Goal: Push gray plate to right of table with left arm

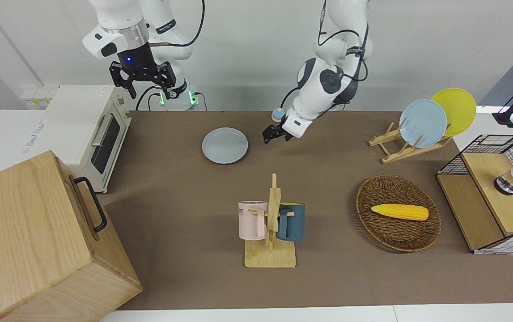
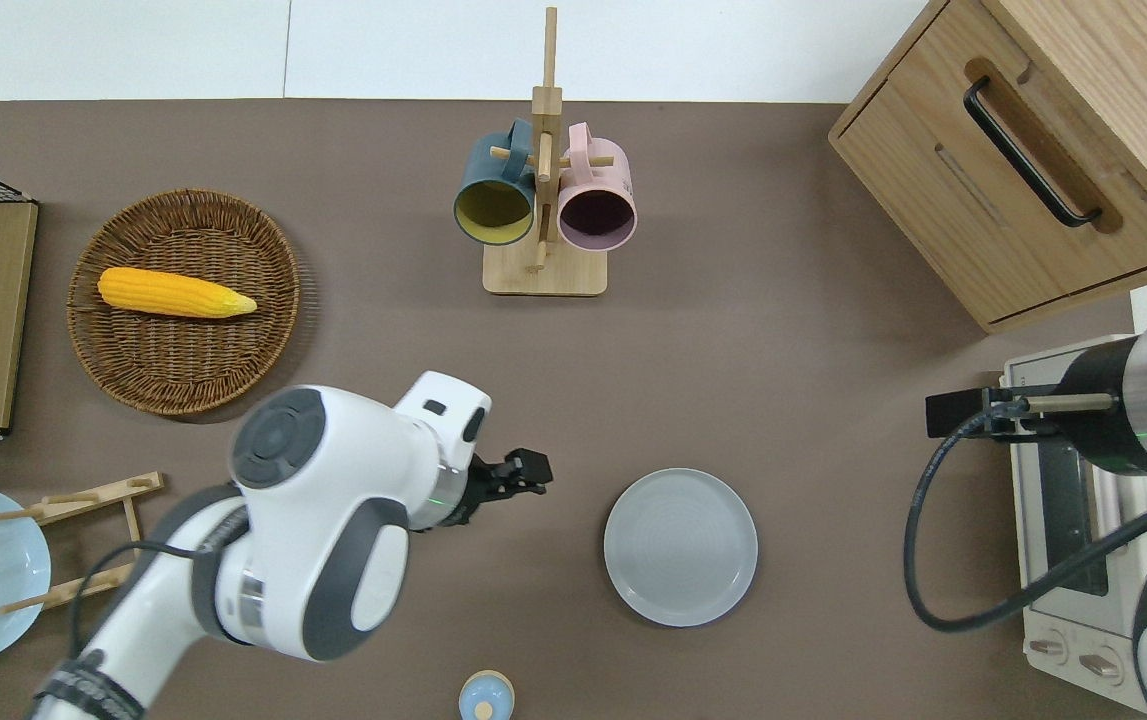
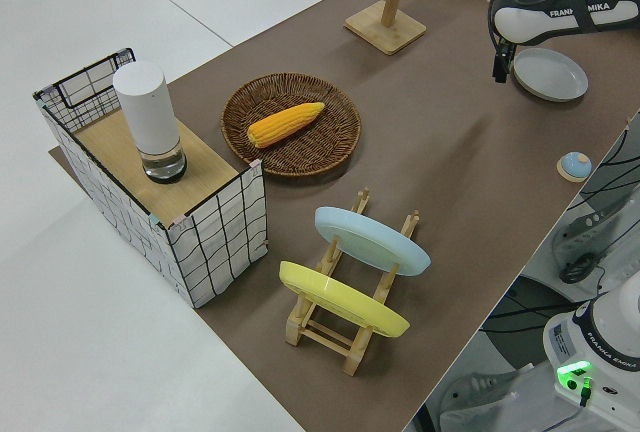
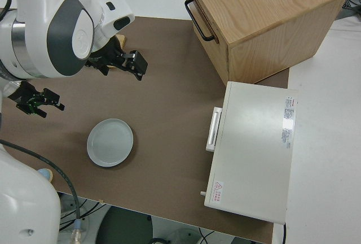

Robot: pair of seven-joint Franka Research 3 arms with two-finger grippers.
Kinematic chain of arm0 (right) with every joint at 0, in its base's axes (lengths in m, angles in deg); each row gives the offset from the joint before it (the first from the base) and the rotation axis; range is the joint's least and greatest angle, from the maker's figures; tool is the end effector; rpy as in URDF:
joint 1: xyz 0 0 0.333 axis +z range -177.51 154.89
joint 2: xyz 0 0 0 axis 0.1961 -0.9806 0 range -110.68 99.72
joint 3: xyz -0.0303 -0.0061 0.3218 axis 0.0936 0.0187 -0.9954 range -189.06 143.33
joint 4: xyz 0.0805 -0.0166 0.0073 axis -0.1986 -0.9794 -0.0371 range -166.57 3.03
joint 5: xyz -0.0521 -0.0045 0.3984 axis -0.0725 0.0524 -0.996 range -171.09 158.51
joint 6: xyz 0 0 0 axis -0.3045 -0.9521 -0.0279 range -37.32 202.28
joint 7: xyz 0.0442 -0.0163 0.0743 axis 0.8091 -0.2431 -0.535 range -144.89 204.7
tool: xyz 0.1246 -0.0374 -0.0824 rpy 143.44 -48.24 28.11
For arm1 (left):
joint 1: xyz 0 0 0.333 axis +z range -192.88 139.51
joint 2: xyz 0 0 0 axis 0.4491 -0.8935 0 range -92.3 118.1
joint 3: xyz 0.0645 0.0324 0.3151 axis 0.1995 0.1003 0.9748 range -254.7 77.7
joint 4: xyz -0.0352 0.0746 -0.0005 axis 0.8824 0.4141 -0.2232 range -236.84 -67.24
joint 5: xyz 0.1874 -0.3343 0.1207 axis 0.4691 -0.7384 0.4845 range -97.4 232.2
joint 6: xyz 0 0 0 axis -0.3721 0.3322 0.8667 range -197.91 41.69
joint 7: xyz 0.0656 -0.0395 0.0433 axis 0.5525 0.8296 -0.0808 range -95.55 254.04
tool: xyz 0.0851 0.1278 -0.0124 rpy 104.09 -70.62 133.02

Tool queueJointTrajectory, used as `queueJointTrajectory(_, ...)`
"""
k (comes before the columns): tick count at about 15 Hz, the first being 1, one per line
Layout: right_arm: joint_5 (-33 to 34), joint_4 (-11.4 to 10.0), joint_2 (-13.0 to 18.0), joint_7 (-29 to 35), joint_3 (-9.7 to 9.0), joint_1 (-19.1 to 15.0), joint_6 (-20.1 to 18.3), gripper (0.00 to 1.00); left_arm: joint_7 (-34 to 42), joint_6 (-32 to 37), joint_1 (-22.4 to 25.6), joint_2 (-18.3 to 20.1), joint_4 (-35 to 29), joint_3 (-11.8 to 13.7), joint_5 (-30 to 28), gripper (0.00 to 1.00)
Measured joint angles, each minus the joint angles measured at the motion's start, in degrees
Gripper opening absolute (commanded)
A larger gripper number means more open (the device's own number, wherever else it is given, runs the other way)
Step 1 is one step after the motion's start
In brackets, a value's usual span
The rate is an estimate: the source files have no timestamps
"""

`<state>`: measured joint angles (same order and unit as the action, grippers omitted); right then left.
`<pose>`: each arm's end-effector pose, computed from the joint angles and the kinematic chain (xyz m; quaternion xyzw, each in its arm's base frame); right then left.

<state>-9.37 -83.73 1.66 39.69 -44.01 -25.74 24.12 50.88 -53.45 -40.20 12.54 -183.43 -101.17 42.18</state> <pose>0.5142 0.0805 0.6134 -0.9996 0.0266 0.0020 0.0042 0.4710 -0.2736 0.3580 0.9731 0.1335 -0.1074 0.1542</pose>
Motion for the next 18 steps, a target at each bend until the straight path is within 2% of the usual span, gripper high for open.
queueJointTrajectory(3, 0.0, 0.0, 0.0, 0.0, 0.0, 0.0, 0.0, 0.996, 5.8, 7.73, 1.38, 0.56, 5.12, 6.12, 6.69, 0.99)
queueJointTrajectory(8, 0.0, 0.0, 0.0, 0.0, 0.0, 0.0, 0.0, 0.996, 12.43, 14.32, 2.38, 0.86, 9.59, 11.23, 11.91, 0.99)
queueJointTrajectory(14, 0.0, 0.0, 0.0, 0.0, 0.0, 0.0, 0.0, 0.994, 13.21, 23.17, 3.43, 2.95, 16.11, 12.22, 17.47, 0.99)
queueJointTrajectory(18, 0.0, 0.0, 0.0, 0.0, 0.0, 0.0, 0.0, 0.996, 14.11, 28.97, 3.7, 4.11, 23.98, 12.25, 20.59, 0.99)
